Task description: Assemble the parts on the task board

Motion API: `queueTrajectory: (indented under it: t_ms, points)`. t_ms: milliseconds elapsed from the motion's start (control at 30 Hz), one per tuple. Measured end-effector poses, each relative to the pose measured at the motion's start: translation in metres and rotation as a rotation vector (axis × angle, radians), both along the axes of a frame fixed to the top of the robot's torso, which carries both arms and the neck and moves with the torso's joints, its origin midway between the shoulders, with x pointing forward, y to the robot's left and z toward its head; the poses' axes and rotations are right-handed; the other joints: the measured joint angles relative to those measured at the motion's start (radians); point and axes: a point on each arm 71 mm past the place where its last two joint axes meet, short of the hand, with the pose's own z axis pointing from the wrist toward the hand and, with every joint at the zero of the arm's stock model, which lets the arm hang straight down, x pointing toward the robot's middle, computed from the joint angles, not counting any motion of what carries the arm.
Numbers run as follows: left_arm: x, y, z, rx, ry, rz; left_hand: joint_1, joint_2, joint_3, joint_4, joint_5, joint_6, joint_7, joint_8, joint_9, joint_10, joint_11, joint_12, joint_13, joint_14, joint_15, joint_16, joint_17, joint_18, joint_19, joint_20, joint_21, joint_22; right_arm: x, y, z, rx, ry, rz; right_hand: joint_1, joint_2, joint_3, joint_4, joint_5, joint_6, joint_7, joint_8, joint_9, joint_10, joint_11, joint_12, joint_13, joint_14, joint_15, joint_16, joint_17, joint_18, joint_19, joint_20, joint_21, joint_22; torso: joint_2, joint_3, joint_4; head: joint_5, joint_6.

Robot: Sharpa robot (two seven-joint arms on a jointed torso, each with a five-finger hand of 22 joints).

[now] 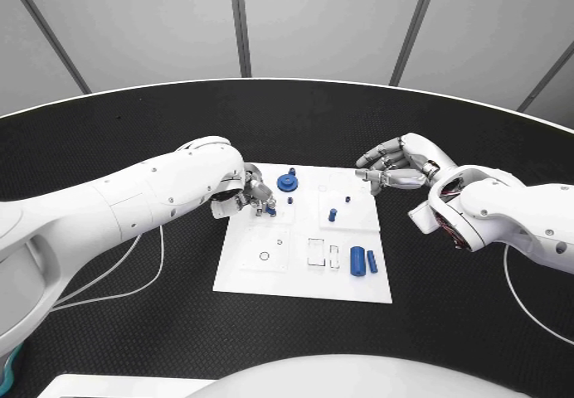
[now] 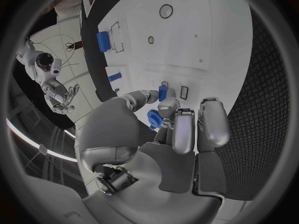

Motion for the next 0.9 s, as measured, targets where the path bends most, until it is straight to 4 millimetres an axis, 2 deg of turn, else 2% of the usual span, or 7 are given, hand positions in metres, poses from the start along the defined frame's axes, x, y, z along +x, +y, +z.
queueTrajectory:
  t_ms: [567, 767, 900]
  points:
    - [-0.0016, -0.0021, -0.0047, 0.023, 0.014, -0.016, 0.004, -0.004, -0.003, -0.003, 0.000, 0.000, 0.000, 0.002, 0.000, 0.000, 0.001, 0.000, 0.001, 0.000, 0.000, 0.000, 0.000, 0.000, 0.000, 0.000, 0.000, 0.001, -0.0004, 0.0002, 0.0001, 0.000, 0.001, 0.001, 0.000, 0.000, 0.000, 0.000, 0.000, 0.000, 0.000, 0.000, 0.000, 0.000, 0.000, 0.000, 0.000, 0.000, 0.000, 0.000, 0.000, 0.000, 0.000, 0.000, 0.000, 0.000, -0.001, 0.0004, -0.0002, 0.000, -0.005]
    - [-0.0031, -0.0032, -0.0054, 0.028, 0.027, -0.032, 0.004, -0.004, -0.006, -0.006, 0.007, 0.000, 0.000, 0.002, 0.002, 0.001, 0.002, 0.000, 0.001, 0.000, 0.000, 0.000, 0.000, 0.000, 0.003, -0.003, 0.000, 0.003, -0.0004, 0.0001, 0.0001, 0.000, 0.001, 0.001, 0.000, 0.000, 0.000, 0.000, 0.000, 0.000, 0.000, 0.000, 0.000, 0.000, 0.000, 0.000, 0.002, 0.000, 0.000, 0.000, 0.002, 0.000, 0.000, 0.000, 0.000, -0.001, -0.001, 0.0001, -0.0003, -0.001, -0.007]
    - [-0.0033, -0.0037, -0.0054, 0.026, 0.025, -0.035, 0.009, -0.010, -0.010, -0.010, 0.027, 0.004, 0.004, 0.001, 0.005, 0.002, 0.002, 0.000, -0.003, 0.000, 0.000, 0.000, 0.000, 0.000, 0.003, -0.003, 0.000, 0.004, -0.0003, 0.0001, 0.0001, 0.000, 0.001, 0.001, 0.000, 0.000, 0.000, 0.000, 0.000, 0.000, 0.000, 0.000, 0.000, 0.000, 0.000, 0.000, 0.002, 0.000, 0.000, 0.000, 0.002, 0.000, 0.000, 0.000, 0.000, -0.001, -0.001, 0.0000, 0.0000, -0.001, -0.008]
